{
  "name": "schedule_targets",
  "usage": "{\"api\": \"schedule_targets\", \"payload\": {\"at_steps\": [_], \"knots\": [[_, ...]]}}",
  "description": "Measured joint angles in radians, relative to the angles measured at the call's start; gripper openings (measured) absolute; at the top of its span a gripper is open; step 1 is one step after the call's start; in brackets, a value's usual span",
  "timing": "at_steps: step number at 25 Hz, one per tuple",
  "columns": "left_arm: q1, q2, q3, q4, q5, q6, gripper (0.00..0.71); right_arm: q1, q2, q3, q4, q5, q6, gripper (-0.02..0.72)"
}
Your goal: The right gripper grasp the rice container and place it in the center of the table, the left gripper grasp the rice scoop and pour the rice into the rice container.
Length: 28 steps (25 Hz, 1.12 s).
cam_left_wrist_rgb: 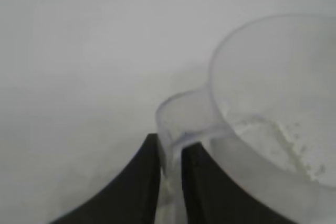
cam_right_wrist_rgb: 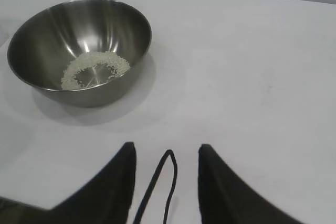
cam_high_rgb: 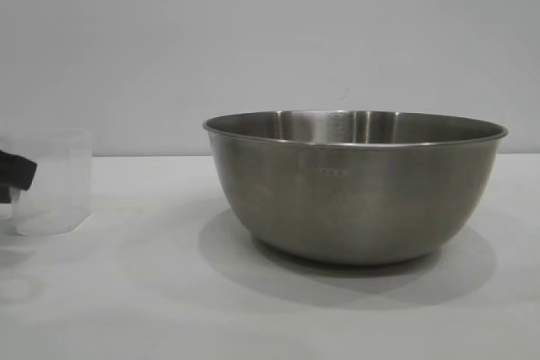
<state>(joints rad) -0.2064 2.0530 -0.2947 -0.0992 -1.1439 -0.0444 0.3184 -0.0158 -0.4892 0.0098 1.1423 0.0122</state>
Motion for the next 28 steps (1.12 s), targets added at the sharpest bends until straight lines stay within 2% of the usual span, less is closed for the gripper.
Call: {"api": "schedule_targets", "payload": {"at_steps": [5,8,12,17,19,24,28], "knots": [[0.0,-0.005,0.038,-0.137,-0.016,-0.022,0.195,0.0,0.0,0.0,0.0,0.0,0.0,0.232],[0.007,-0.03,0.049,-0.154,-0.012,-0.035,0.195,0.0,0.0,0.0,0.0,0.0,0.0,0.232],[0.083,-0.075,0.051,-0.115,-0.012,-0.056,0.195,0.0,0.0,0.0,0.0,0.0,0.0,0.232],[0.28,-0.092,0.049,0.11,-0.012,-0.058,0.195,0.0,0.0,0.0,0.0,0.0,0.0,0.232],[0.334,-0.092,0.04,0.18,-0.012,-0.058,0.195,0.0,0.0,0.0,0.0,0.0,0.0,0.232],[0.356,-0.129,0.04,0.235,-0.01,-0.058,0.195,0.0,0.0,0.0,0.0,0.0,0.0,0.232],[0.356,-0.26,0.04,0.248,-0.008,-0.062,0.195,0.0,0.0,0.0,0.0,0.0,0.002,0.232]]}}
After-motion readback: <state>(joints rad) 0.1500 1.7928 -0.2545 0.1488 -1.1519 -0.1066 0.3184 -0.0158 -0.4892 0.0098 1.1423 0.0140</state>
